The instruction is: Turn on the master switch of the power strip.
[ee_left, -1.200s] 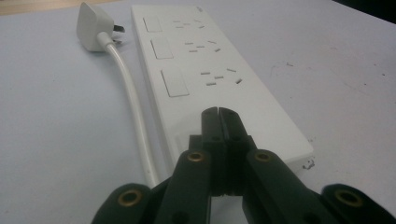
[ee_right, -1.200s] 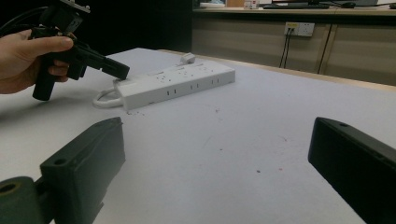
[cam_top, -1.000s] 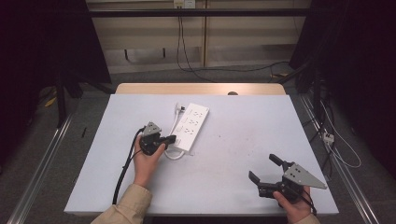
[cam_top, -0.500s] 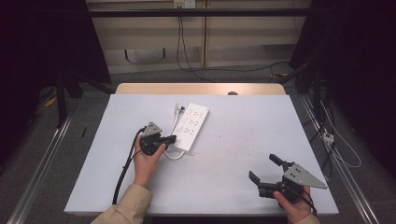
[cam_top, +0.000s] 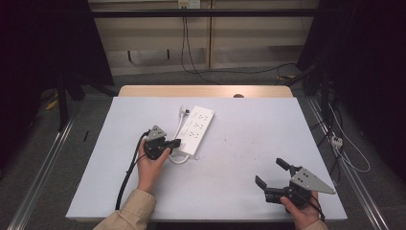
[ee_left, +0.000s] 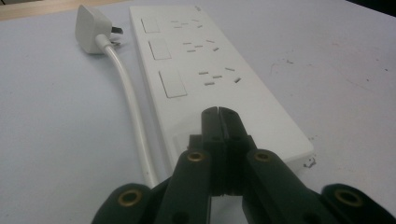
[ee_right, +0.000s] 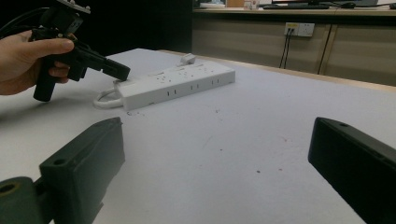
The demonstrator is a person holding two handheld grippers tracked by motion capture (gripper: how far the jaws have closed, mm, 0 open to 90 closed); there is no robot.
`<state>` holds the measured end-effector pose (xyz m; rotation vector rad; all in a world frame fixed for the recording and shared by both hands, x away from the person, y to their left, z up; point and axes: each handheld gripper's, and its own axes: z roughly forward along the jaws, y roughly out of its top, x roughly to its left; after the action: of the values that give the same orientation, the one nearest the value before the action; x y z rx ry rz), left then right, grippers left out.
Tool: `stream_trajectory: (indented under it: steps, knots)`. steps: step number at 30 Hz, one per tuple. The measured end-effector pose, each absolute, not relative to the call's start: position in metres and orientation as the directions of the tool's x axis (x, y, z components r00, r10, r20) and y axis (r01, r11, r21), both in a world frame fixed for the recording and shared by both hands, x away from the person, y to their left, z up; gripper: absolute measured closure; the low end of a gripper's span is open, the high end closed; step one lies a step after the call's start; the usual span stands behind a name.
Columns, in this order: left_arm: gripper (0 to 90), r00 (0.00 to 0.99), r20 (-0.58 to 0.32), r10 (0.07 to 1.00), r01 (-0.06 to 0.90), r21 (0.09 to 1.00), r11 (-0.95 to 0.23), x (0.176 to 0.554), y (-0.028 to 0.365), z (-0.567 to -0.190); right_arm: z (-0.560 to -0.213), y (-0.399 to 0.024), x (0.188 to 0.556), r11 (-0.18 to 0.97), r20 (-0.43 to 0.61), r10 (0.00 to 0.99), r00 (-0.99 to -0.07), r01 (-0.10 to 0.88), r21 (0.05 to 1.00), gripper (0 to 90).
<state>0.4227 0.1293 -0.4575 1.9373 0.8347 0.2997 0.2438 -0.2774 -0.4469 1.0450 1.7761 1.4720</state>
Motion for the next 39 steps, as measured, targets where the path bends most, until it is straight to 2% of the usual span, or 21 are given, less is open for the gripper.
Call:
stream_trajectory:
  steps: [30, 39]
  knots:
    - [90.0, 0.73, -0.132, 0.671, 0.426, 0.855, -0.295, 0.4217, 0.1272, -0.4587, -0.447, -0.2773, 0.2439, 0.074, 0.037, 0.859, -0.511, 0.194, 0.978, 3.3]
    - [90.0, 0.732, -0.108, 0.673, 0.418, 0.851, -0.318, 0.4211, 0.1263, -0.4578, -0.447, -0.2774, 0.2437, 0.072, 0.038, 0.859, -0.51, 0.194, 0.978, 3.3]
